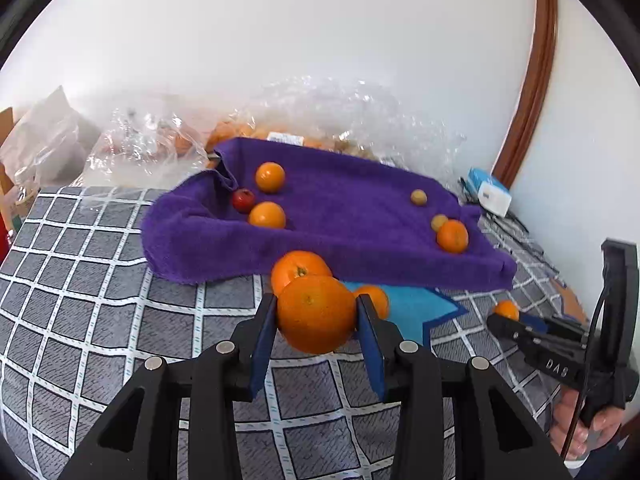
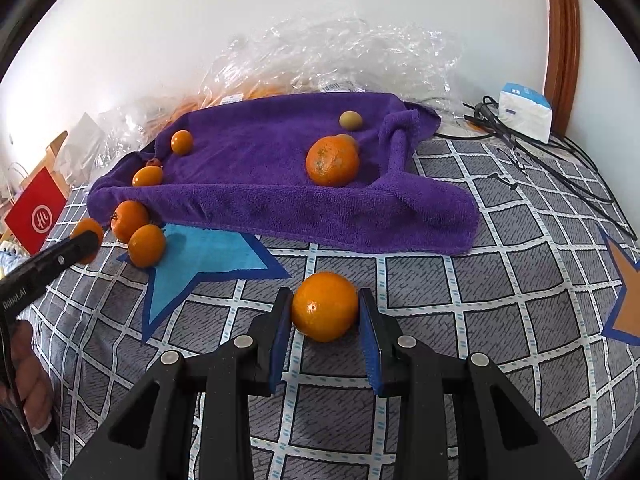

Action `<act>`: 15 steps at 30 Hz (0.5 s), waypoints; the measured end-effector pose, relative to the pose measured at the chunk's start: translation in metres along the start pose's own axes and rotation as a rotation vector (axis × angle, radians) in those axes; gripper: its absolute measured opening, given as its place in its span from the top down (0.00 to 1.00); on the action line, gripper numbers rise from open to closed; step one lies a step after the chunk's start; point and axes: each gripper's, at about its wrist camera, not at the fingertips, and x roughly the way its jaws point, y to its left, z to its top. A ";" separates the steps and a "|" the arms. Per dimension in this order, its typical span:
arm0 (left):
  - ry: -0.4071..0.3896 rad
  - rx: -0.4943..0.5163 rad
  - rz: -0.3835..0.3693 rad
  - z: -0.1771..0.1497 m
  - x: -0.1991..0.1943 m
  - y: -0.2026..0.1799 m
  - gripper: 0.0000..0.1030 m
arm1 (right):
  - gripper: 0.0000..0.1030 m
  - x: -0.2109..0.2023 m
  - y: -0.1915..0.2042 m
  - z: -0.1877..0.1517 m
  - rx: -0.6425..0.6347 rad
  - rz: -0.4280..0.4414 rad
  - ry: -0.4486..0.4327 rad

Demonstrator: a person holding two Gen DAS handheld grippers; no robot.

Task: Organize fruits
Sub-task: 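Lift both held fruits and carry them over the purple towel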

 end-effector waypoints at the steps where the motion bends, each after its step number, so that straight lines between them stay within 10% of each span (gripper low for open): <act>1: -0.011 -0.011 0.004 0.001 -0.002 0.003 0.64 | 0.69 -0.001 0.001 0.000 -0.003 0.003 -0.004; 15: -0.088 -0.052 0.063 0.005 -0.010 0.011 0.64 | 0.69 -0.010 -0.002 -0.002 0.017 0.048 -0.042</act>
